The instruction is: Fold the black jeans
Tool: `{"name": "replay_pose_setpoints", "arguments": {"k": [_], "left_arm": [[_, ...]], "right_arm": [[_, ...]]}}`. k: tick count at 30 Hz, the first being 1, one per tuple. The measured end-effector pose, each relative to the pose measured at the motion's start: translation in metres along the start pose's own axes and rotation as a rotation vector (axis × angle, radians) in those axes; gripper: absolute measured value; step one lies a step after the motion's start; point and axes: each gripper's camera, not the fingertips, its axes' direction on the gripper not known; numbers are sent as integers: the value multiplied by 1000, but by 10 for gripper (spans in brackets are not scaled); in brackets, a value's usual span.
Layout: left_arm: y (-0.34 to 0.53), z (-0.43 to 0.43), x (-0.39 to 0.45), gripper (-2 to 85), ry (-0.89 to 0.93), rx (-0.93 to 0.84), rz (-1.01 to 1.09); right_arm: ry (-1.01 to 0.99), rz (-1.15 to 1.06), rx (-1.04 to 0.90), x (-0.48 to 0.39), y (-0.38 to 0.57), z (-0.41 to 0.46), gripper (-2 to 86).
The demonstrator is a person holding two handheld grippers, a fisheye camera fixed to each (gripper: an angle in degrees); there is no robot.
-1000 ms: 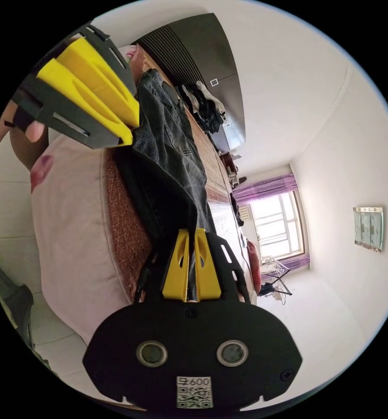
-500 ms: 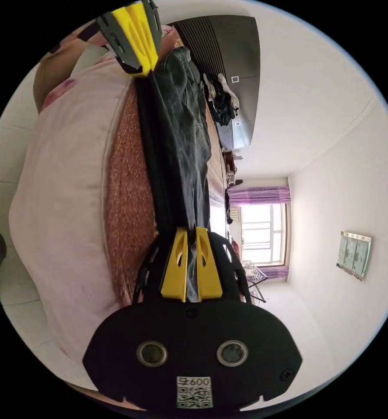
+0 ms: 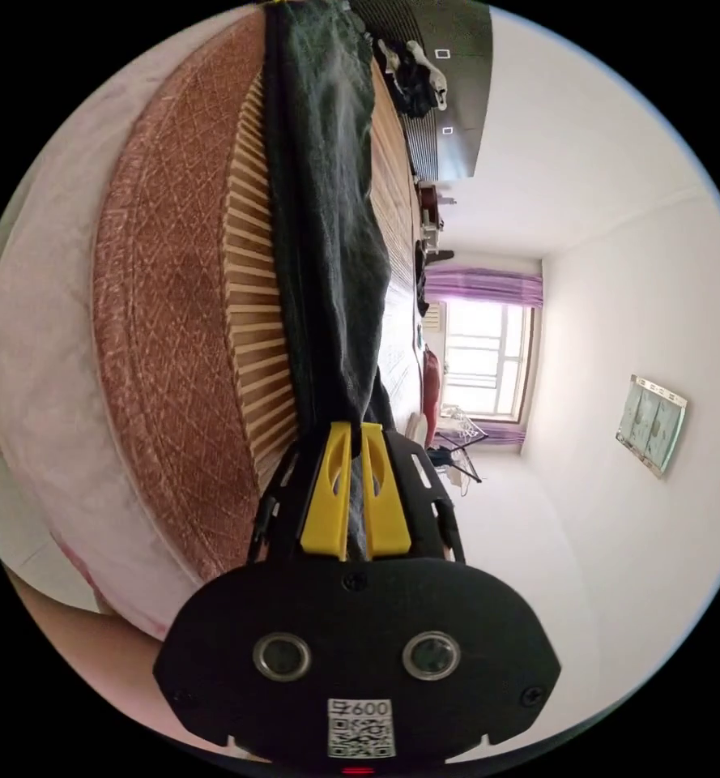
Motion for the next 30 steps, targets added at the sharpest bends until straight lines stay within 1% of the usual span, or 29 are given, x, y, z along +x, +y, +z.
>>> {"name": "replay_pose_setpoints", "arguments": {"k": [3,5,7,10,11,12,13,14,15,17,18,20,21,22,23,24,25,26,27,28,29,30], "left_arm": [[-9,-13,-22,29,6,-10,6],[-15,-21,-37,29,15,-19,1],[-21,-30,-51,30,15,-26,2],[-32,-48,-78,32,-3,-29,22],[-34,-51,-84,32,-1,-30,19],[-38,-57,-97,33,8,-28,6],[-41,-63,-112,33,27,-22,-14],[-42,-67,-121,33,40,-19,-26],[-46,-76,-141,33,73,-15,-59],[-53,-96,-178,36,122,-31,-138],[-54,-117,-209,40,121,7,-213],[-51,-154,-264,43,13,138,-377],[-53,-176,-306,41,-67,231,-474],[-64,-187,-351,49,-89,275,-529],[-73,-188,-376,53,-80,274,-544],[-96,-181,-425,75,-33,239,-552],[-109,-174,-449,86,-6,213,-553],[-134,-157,-496,98,40,161,-553],[-157,-135,-538,106,82,109,-554],[-176,-107,-577,108,140,47,-569],[-185,-93,-596,104,168,10,-580],[-201,-65,-628,98,223,-61,-585]], "right_arm": [[-14,110,2,6,31,8,16],[-35,178,-48,6,59,21,37],[-68,236,-46,5,84,29,47],[-74,291,-50,-3,130,38,48],[2,244,-210,-12,147,52,40],[44,215,-281,-18,158,61,32],[83,210,-397,-26,184,76,14],[30,249,-440,-30,213,82,16],[3,299,-431,-29,228,82,17],[-30,617,-407,-15,286,77,-1],[-30,698,-402,-12,300,75,-2],[-26,1002,-321,-2,355,70,-7],[-40,1066,-296,0,368,70,-7],[-82,1166,-262,2,391,75,-8],[-115,1264,-263,4,413,85,-8],[-123,1313,-272,6,425,90,-8],[-130,1405,-279,7,449,100,-8],[-121,1499,-270,9,473,106,-8],[-113,1546,-251,10,484,108,-8],[-107,1633,-185,8,506,110,-8],[-144,1685,-136,6,525,117,-8],[-175,1706,-142,5,534,124,-8]]}}
